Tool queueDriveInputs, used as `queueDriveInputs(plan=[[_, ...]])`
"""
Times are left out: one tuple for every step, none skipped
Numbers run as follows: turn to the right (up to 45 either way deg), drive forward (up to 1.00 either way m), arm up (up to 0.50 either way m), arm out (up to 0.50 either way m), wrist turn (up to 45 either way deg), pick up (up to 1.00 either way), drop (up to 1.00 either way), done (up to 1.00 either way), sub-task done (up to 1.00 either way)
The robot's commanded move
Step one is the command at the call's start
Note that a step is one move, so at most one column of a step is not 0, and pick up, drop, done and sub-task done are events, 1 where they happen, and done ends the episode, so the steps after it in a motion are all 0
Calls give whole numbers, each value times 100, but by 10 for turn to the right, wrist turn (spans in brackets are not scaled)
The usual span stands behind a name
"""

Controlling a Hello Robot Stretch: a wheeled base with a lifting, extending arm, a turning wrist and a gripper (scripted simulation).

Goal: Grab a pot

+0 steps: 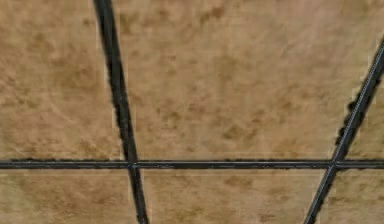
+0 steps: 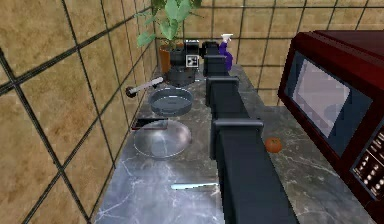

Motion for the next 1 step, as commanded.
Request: queueDriveInputs(plan=[[0, 0, 0, 0, 360, 0, 0, 0, 0]])
